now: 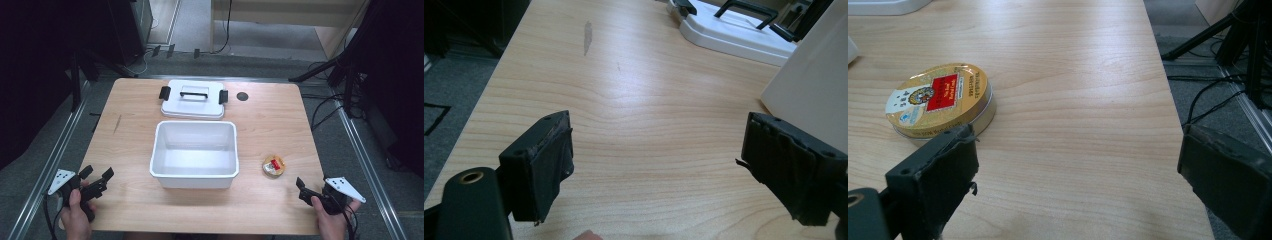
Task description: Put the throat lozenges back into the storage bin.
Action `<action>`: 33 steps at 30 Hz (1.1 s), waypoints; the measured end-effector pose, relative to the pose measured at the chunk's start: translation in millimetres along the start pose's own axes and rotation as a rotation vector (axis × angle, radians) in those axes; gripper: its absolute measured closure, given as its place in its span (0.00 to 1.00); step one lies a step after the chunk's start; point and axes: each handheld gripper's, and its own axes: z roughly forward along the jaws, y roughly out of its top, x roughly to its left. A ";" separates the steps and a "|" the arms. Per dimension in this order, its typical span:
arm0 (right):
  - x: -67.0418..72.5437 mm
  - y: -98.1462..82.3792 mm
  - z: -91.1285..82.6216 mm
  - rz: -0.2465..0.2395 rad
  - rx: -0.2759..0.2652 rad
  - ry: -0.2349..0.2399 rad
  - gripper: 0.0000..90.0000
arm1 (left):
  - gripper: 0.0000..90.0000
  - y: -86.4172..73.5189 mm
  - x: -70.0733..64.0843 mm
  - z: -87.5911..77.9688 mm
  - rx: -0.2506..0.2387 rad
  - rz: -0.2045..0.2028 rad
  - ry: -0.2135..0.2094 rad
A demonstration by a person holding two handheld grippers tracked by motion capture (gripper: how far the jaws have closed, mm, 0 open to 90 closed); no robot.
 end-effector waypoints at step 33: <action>32.9 51.3 12.4 -0.223 0.387 0.027 0.03 | 0.15 -0.1 0.1 -0.3 0.003 0.001 -0.011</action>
